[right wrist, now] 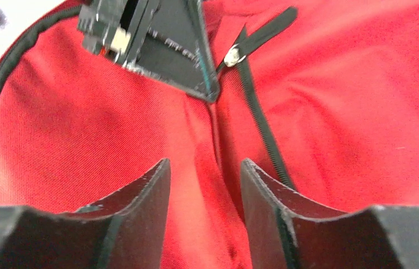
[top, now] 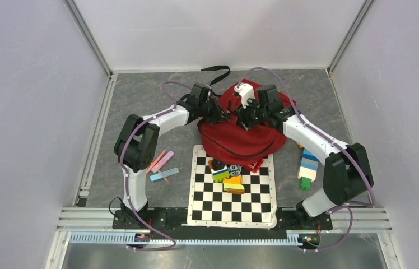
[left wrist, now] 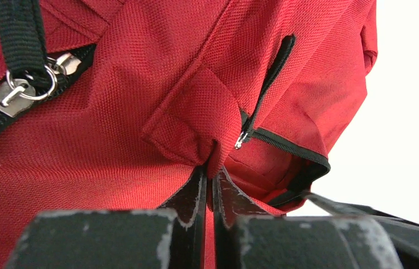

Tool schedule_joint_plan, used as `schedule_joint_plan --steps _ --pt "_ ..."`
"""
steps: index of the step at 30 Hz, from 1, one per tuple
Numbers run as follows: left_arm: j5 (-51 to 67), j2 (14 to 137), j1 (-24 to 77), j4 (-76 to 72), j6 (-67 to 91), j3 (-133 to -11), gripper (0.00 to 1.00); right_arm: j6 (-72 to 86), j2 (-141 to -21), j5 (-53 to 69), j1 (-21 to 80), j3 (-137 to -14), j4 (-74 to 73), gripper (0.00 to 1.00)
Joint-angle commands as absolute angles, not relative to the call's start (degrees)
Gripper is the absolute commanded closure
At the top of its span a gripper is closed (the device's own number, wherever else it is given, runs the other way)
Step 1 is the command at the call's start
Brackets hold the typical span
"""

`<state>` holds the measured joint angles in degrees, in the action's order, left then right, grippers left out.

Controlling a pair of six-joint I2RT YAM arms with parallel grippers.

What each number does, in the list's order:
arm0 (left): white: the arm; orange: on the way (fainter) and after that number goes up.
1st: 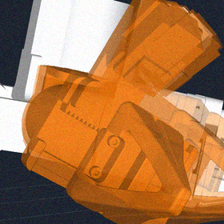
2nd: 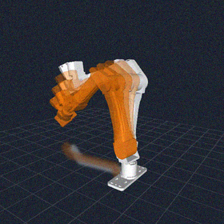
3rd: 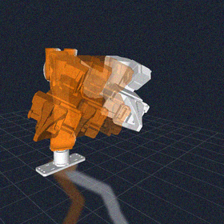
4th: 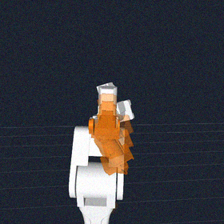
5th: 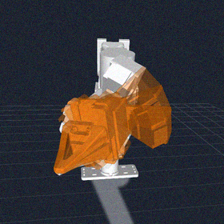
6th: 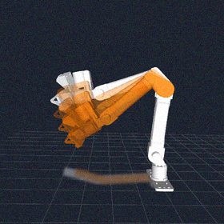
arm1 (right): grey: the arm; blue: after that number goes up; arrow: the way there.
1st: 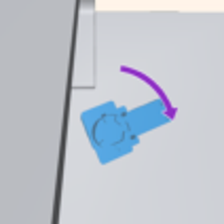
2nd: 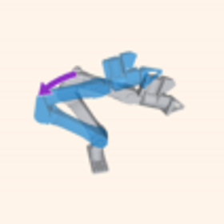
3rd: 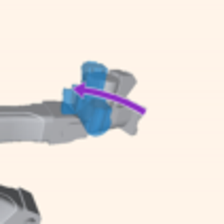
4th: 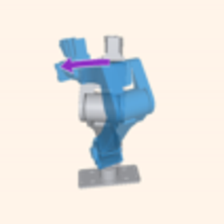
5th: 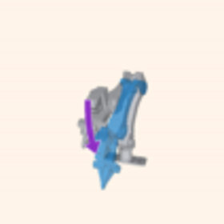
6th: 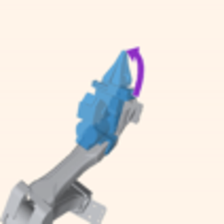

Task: Pack the student bag
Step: Unzip the student bag at the center of the board.

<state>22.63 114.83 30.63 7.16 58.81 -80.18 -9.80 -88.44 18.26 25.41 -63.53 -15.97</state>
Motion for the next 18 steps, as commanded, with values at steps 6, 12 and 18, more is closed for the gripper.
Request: schedule_joint_plan --steps 6,12,18 --pt "24.72 116.29 31.43 8.7 55.68 -81.91 0.98 -17.56 -86.75 5.15 25.58 -71.38 -20.95 0.41" --pt "24.35 116.09 31.38 9.04 55.2 -82.05 0.98 -20.33 -87.66 -4.88 25.31 -70.36 -22.13 0.39" --pt "24.46 116.08 31.38 9.25 55.2 -82.49 0.98 -21.85 -87.92 -4.59 25.27 -68.6 -23.01 0.39"
